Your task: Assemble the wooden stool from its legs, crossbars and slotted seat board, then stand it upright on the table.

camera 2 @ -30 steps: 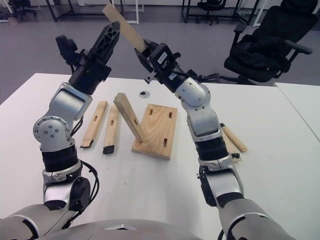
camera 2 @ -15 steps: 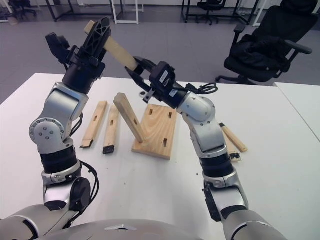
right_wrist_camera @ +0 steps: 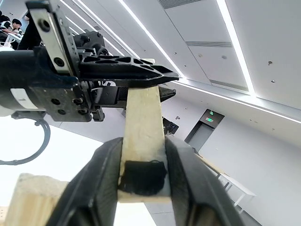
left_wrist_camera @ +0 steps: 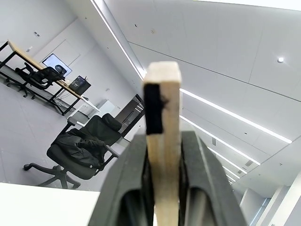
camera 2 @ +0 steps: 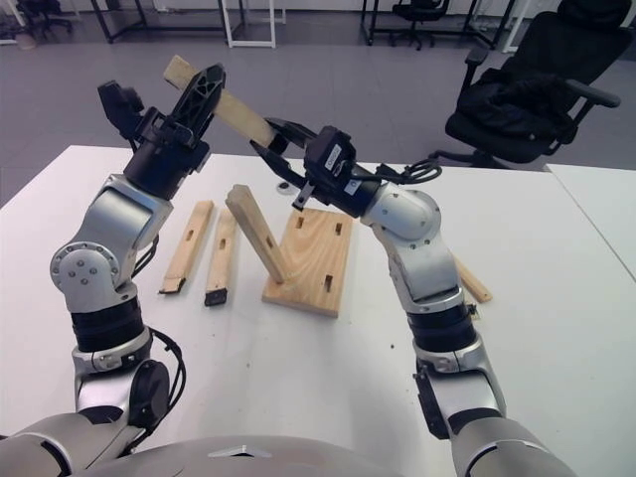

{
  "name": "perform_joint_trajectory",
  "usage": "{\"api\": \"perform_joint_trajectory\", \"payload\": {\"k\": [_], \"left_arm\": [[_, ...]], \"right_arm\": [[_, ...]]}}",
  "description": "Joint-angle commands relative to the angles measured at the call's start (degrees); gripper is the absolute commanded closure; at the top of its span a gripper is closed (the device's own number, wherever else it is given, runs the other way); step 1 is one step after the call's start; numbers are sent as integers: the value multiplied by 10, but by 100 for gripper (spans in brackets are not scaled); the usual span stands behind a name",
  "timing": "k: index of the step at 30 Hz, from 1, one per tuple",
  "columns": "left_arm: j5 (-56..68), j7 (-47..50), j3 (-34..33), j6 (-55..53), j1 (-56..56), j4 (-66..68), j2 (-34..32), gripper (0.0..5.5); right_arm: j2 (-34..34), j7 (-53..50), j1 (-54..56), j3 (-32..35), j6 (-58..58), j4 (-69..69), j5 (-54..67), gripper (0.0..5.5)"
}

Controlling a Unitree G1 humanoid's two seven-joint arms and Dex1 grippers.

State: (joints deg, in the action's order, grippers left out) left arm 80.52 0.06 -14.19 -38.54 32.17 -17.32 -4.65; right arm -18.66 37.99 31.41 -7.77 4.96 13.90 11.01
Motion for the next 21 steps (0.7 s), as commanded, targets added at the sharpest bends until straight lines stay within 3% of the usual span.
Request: {"api": "perform_joint_trajectory", "payload": {"k": [1,8,13,21], "left_arm": [[7,8,6,-5,-6,-7,-9,511],[-86,18,-66,62,-26,32,-77,511],[-219,56,-55,108,-140,84,-45,511],[-356,56,-29,180,-157,168,5,511]], "right_arm": [[-6,-3,3,-1,9,-6,-7,330],[-31,-37,-36,38,28,-4,-25,208],[-41,-112,-102,90,24,-75,-63,206],[1,-157,-169,66,-21,-156,-88,206]]}}
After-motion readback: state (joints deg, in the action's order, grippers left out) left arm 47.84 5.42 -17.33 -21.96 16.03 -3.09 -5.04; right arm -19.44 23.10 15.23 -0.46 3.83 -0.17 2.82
